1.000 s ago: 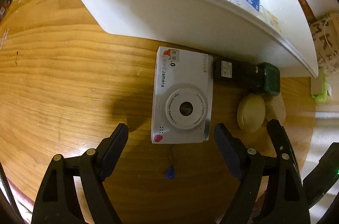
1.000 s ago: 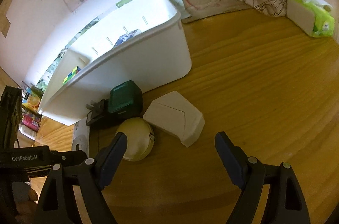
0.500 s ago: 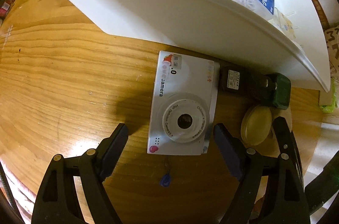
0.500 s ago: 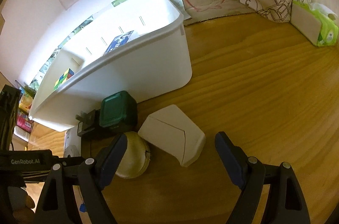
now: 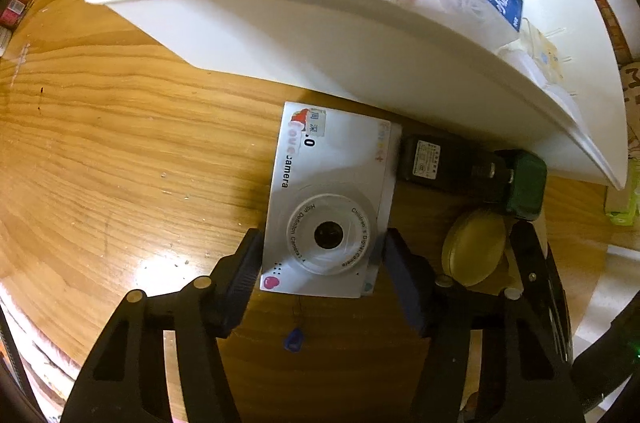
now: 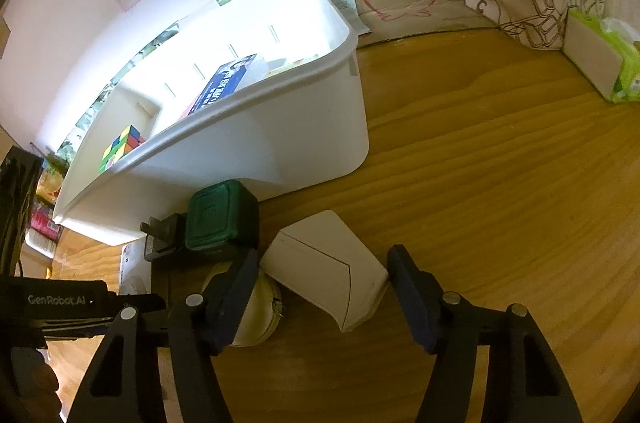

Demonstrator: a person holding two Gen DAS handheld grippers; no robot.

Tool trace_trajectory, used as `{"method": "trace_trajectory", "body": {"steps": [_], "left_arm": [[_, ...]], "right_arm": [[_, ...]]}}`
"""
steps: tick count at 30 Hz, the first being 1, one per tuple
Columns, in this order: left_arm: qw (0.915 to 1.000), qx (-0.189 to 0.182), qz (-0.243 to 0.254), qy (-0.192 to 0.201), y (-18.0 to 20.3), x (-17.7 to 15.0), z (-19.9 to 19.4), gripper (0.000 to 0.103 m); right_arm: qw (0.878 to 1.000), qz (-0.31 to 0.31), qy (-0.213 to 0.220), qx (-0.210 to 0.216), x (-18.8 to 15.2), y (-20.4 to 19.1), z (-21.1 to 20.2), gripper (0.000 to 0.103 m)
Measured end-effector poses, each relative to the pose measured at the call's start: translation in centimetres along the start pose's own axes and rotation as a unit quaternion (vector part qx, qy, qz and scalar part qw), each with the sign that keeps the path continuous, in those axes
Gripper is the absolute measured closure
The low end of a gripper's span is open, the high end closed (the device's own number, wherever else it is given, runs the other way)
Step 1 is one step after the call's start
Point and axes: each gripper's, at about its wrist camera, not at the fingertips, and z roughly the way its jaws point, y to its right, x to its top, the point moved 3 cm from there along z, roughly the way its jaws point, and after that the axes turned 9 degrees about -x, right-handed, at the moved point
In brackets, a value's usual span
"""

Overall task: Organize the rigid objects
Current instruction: 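Grasp the small white lens toy with the left tool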

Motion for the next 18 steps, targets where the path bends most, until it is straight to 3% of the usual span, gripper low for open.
{"method": "trace_trajectory", "body": {"steps": [9, 18], "left_arm": [[0.9998, -0.001, -0.020, -0.010, 0.0, 0.1, 0.2, 0.040], [0.9990, -0.003, -0.039, -0.021, -0.5, -2.0, 0.1, 0.040]], "right_arm": [[0.999, -0.042, -0.016, 0.020, -0.3, 0.3, -0.2, 0.036], [0.995, -0.083, -0.049, 0.038, -1.3, 0.5, -0.9, 0.037]]}}
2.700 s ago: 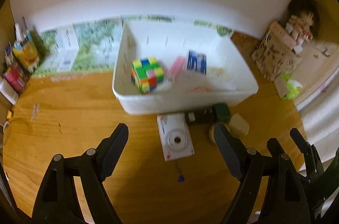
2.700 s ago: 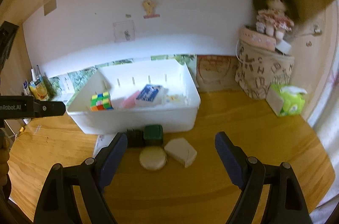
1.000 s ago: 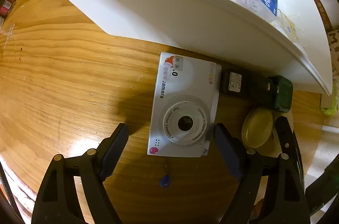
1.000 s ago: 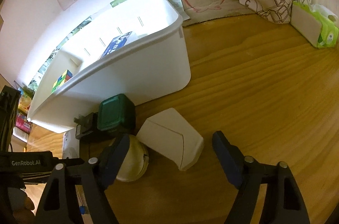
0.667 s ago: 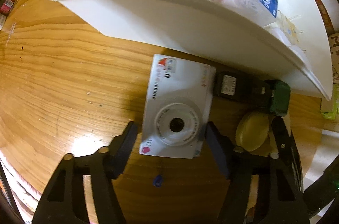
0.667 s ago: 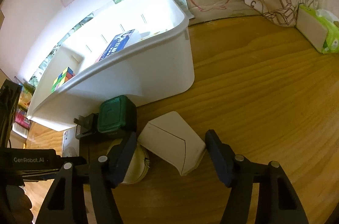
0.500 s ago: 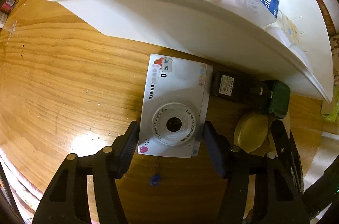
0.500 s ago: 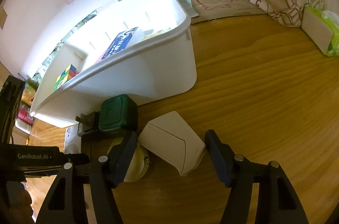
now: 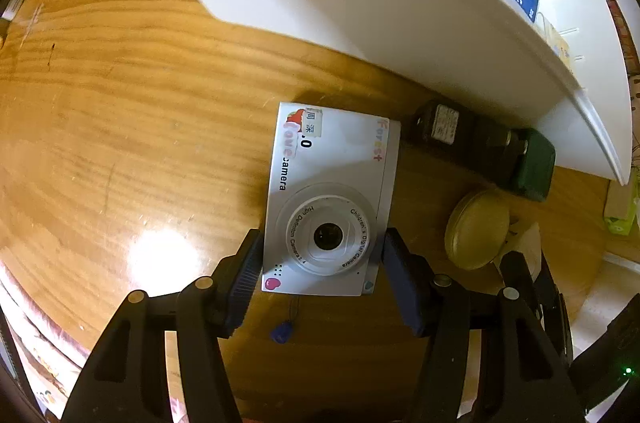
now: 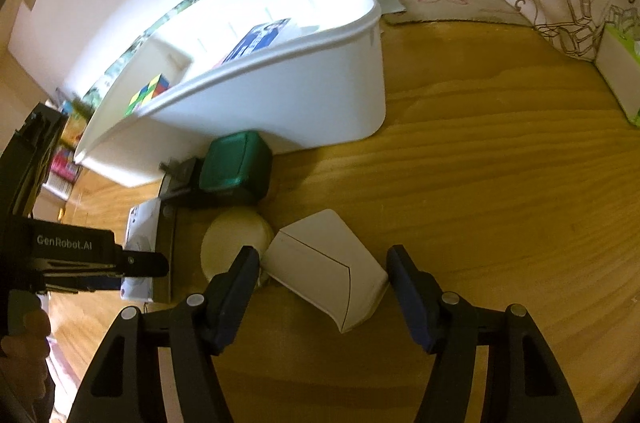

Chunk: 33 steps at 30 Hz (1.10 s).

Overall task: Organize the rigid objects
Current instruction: 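Grasp the small white lens toy with the left tool, then lift the white lens toy with the left tool while the right tool grasps the beige block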

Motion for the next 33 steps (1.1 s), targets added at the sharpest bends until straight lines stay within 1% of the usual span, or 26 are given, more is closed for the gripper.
{"method": "trace_trajectory", "body": {"steps": [3, 7, 16, 22, 28, 33], "left_arm": [[1.0000, -0.002, -0.007, -0.001, -0.2, -0.2, -0.5, 0.040], [0.9998, -0.005, -0.016, -0.005, -0.5, -0.5, -0.9, 0.040], [0.9991, -0.014, -0.036, -0.017, -2.8, -2.1, -2.1, 0.040], [0.9988, -0.019, -0.041, -0.021, -5.1, -2.5, -2.8, 0.040], [0.9987, -0.022, -0.041, -0.021, -7.1, -2.6, -4.8, 0.041], [0.9990, -0.019, -0.039, -0.011, -9.1, -1.7, -6.6, 0.042]], "right_arm": [[1.000, -0.008, -0.008, 0.007, -0.4, -0.1, -0.4, 0.037], [0.999, -0.034, -0.014, 0.019, -0.9, -0.7, -1.1, 0.037], [0.996, -0.083, -0.024, 0.038, -1.4, -2.6, -2.6, 0.037], [0.989, -0.134, -0.025, 0.061, -2.3, -5.4, -3.8, 0.037], [0.985, -0.156, -0.013, 0.077, -2.3, -7.8, -4.7, 0.037], [0.981, -0.172, -0.002, 0.091, -1.9, -10.5, -5.3, 0.037]]}}
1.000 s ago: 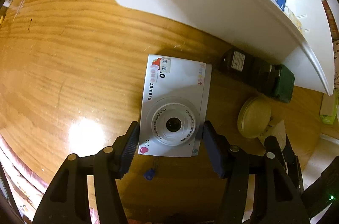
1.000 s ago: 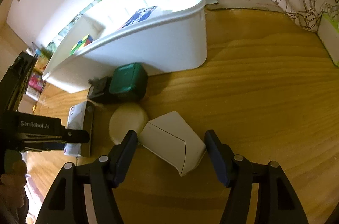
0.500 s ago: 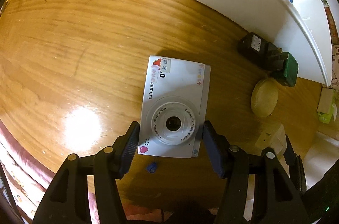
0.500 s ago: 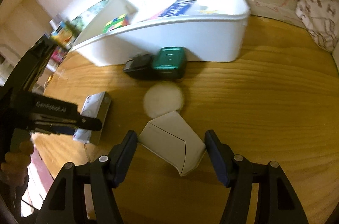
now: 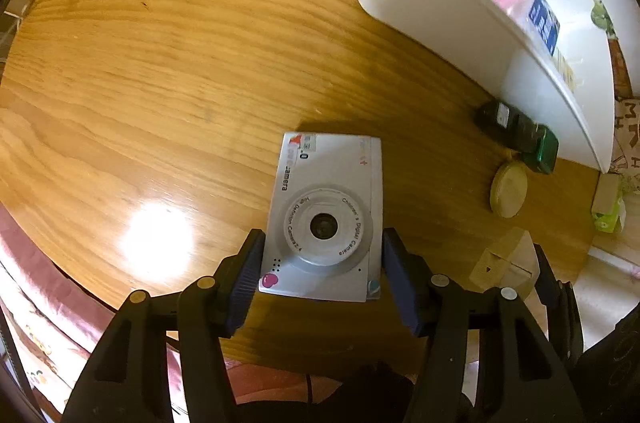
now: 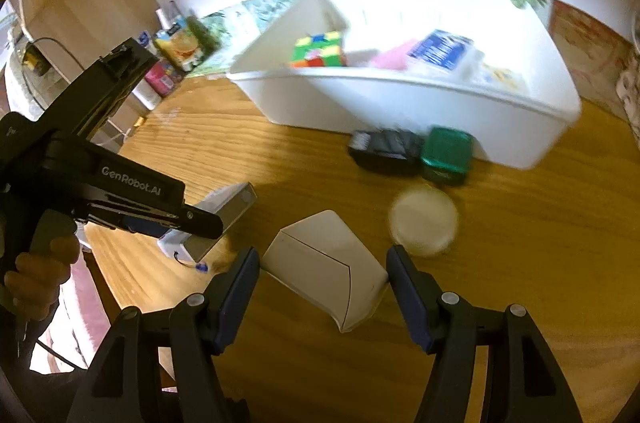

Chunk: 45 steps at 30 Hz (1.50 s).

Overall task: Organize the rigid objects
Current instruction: 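Lift the white lens toy with the left tool while the right tool grasps the beige block, then carry both over the bin, open left tool dropping lens toy while right drops beige block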

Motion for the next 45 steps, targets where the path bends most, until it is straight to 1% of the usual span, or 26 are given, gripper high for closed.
{"method": "trace_trajectory", "body": {"steps": [2, 7, 8, 11, 12, 18, 21, 22, 24, 28, 31, 35, 40, 45], "left_arm": [[1.0000, -0.001, -0.001, 0.004, -0.6, 0.3, -1.3, 0.042], [0.9999, 0.005, -0.001, 0.013, -0.7, 2.2, -4.2, 0.042], [0.9999, 0.006, 0.000, 0.016, -0.7, 2.1, -4.5, 0.042], [0.9996, 0.010, 0.004, 0.027, -0.5, 2.8, -6.1, 0.042], [0.9994, 0.009, 0.006, 0.032, -1.1, 2.9, -6.6, 0.042], [0.9965, 0.012, 0.027, 0.078, 0.5, 4.1, -10.2, 0.042], [0.9941, 0.009, 0.042, 0.099, 1.3, 4.8, -11.3, 0.042], [0.9935, 0.008, 0.047, 0.104, 1.2, 4.9, -10.8, 0.042], [0.9914, 0.003, 0.058, 0.117, 2.2, 5.6, -11.7, 0.042], [0.9867, 0.007, 0.082, 0.140, 3.8, 6.5, -12.9, 0.042], [0.9838, -0.003, 0.097, 0.151, 5.0, 7.1, -12.3, 0.042], [0.9776, -0.018, 0.124, 0.169, 6.8, 7.8, -12.2, 0.042], [0.9632, -0.009, 0.173, 0.205, 9.2, 8.5, -11.7, 0.042], [0.9577, -0.023, 0.193, 0.212, 10.3, 9.8, -10.2, 0.042]], "right_arm": [[1.000, -0.009, 0.004, 0.007, 0.6, -0.9, -0.1, 0.037], [0.999, -0.036, 0.026, 0.025, 2.4, -3.5, -0.7, 0.037], [0.998, -0.041, 0.030, 0.027, 2.7, -4.1, -0.8, 0.037], [0.997, -0.055, 0.046, 0.033, 3.7, -5.4, -1.2, 0.037], [0.996, -0.057, 0.052, 0.033, 4.0, -5.6, -1.3, 0.037], [0.995, -0.049, 0.084, 0.038, 6.3, -5.7, -2.3, 0.037], [0.993, -0.044, 0.107, 0.034, 7.6, -5.3, -3.0, 0.037], [0.992, -0.042, 0.114, 0.033, 8.0, -5.2, -3.2, 0.037], [0.991, -0.039, 0.126, 0.028, 8.8, -4.8, -3.6, 0.037], [0.988, -0.031, 0.151, 0.018, 10.1, -3.7, -4.0, 0.037], [0.986, -0.022, 0.168, 0.006, 10.9, -2.8, -4.1, 0.037], [0.985, 0.005, 0.170, 0.006, 11.8, -1.5, -3.4, 0.037], [0.984, 0.030, 0.177, 0.006, 12.6, -0.2, -2.2, 0.036], [0.982, 0.051, 0.179, 0.001, 13.0, 0.9, -0.6, 0.036]]}}
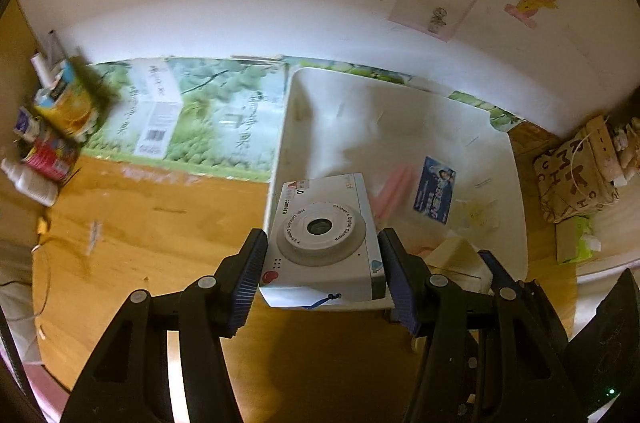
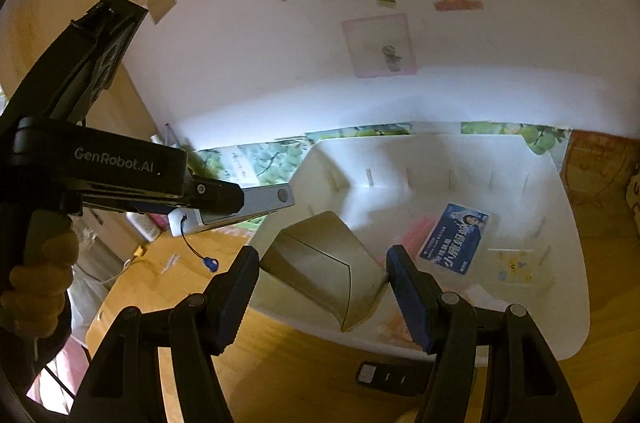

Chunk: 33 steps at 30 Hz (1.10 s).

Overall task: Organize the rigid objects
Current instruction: 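Carry both over the bin, open left tool dropping lens toy while right drops beige block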

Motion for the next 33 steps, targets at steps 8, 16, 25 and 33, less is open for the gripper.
{"method": "trace_trajectory", "body": {"steps": [8, 16, 25, 33], "left_arm": [[0.9972, 0.009, 0.059, 0.044, 1.1, 0.7, 1.5, 0.043], [0.9959, 0.011, 0.075, 0.050, 1.6, 0.7, 1.8, 0.042], [0.9926, 0.016, 0.079, 0.091, 1.9, 0.4, -0.9, 0.029], [0.9863, 0.012, 0.093, 0.136, 2.3, -0.8, -4.2, 0.028]], "right_arm": [[0.998, 0.050, -0.027, -0.034, -0.8, 2.7, 2.4, 0.036], [0.994, 0.082, -0.041, -0.052, -1.2, 4.0, 2.9, 0.023], [0.995, 0.072, -0.029, -0.060, -0.9, 3.3, 0.9, 0.023], [0.995, 0.058, 0.002, -0.077, -0.4, 2.3, -2.2, 0.023]]}}
